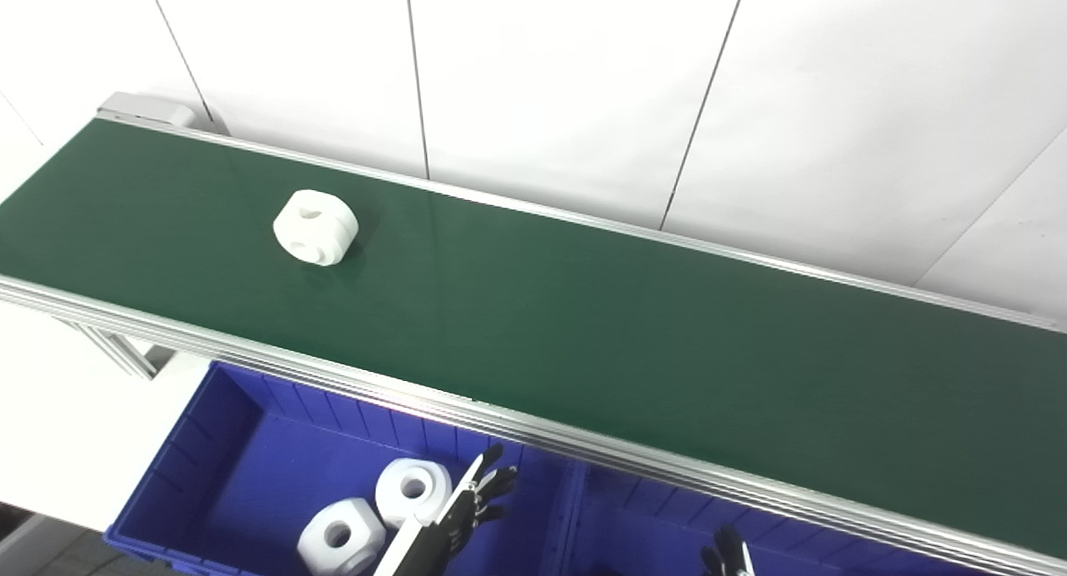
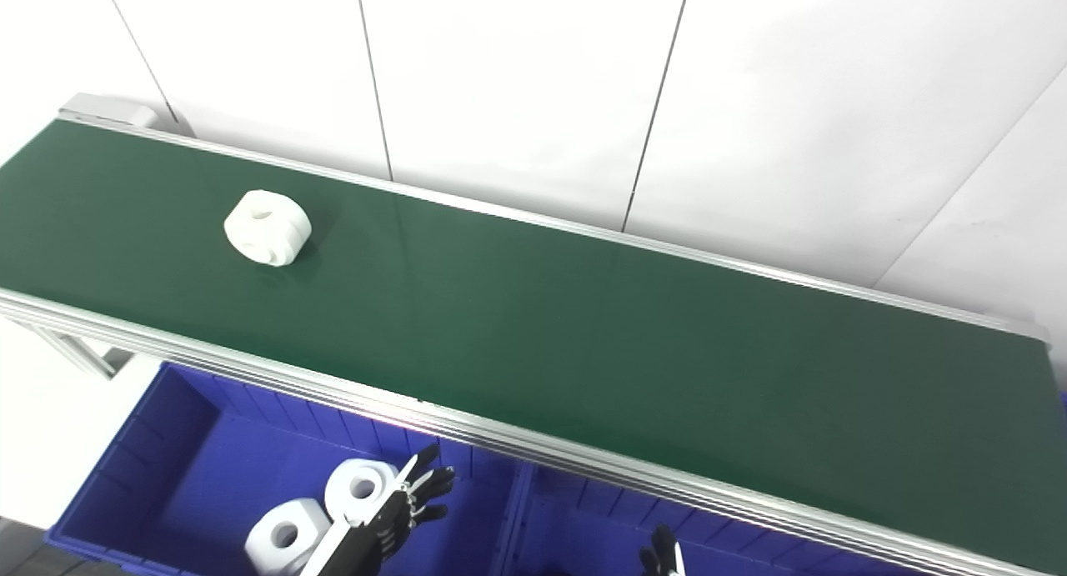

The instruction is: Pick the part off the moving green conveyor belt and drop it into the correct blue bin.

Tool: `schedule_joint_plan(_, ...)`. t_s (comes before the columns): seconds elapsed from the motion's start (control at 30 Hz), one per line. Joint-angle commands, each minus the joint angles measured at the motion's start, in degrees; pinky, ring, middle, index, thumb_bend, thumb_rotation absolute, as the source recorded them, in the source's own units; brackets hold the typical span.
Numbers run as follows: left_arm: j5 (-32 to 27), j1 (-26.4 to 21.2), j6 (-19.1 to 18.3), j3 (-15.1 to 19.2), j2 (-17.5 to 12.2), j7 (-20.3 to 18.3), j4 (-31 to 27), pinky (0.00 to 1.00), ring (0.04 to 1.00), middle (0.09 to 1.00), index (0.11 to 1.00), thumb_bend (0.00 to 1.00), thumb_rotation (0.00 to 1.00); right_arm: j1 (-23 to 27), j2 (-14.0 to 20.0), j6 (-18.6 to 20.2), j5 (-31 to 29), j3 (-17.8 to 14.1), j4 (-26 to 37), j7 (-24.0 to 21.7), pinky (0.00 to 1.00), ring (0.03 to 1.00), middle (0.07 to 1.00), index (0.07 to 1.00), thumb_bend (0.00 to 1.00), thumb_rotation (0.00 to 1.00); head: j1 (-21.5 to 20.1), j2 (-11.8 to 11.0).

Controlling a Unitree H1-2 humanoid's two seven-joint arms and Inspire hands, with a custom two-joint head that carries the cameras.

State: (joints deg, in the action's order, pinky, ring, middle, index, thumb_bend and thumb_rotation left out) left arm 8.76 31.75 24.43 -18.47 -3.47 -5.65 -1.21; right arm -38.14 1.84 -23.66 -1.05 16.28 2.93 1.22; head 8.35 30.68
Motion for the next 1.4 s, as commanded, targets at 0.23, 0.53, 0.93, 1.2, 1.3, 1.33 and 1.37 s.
schedule_joint_plan(0.23,0.7,-0.7,2.5,-1.5,-2.4,2.7,-3.1,0.78,0.872,0.888,0.988,0.77,0.83,1.2,-1.6,-3.3,-1.0,-0.3,-1.7,-3.5,1.0,1.0,1.0,1.0,0.93,1.0,3.2,-3.2)
schedule_joint_plan(0.53,1.2,-3.1,2.5,-3.5,-4.3,7.0,-15.5,0.7,0.813,0.841,0.91,0.79,0.82,2.5,-2.8,-3.3,-1.4,-1.2,-2.4,-5.9,1.0,1.0,1.0,1.0,0.9,1.0,3.8,-2.7)
schedule_joint_plan(0.93,0.7,-25.6,-6.3,10.8,-14.2,-1.1,-27.3,0.75,0.894,0.877,0.802,0.99,0.36,3.0,-4.1,-3.3,-1.3,-2.0,-3.2,-6.4,1.0,1.0,1.0,1.0,0.93,1.0,4.4,-2.3)
schedule_joint_plan(1.2,20.0,-41.6,-7.9,13.6,-22.1,-5.9,-19.7,0.91,0.999,0.97,0.874,1.0,0.25,2.5,-4.5,-3.2,-2.2,-1.9,-3.1,-7.2,1.0,1.0,1.0,1.0,0.91,1.0,3.7,-2.2)
schedule_joint_plan(1.3,26.8,-45.9,-5.7,12.4,-24.5,-5.4,-12.9,0.93,1.0,0.98,0.897,1.0,0.19,2.4,-4.5,-3.2,-1.8,-1.8,-3.0,-7.1,1.0,1.0,1.0,1.0,0.91,1.0,3.7,-1.9)
schedule_joint_plan(1.33,28.0,-46.7,-5.2,12.1,-24.9,-5.3,-11.5,0.93,1.0,0.973,0.9,1.0,0.18,2.4,-4.5,-3.2,-1.6,-1.8,-2.9,-7.0,1.0,1.0,1.0,1.0,0.91,1.0,3.7,-1.9)
schedule_joint_plan(1.37,30.5,-48.3,-5.1,11.4,-25.6,-5.4,-9.0,0.93,0.999,0.967,0.904,1.0,0.18,2.4,-4.4,-3.2,-1.6,-1.8,-2.9,-7.0,1.0,1.0,1.0,1.0,0.91,1.0,3.7,-1.9)
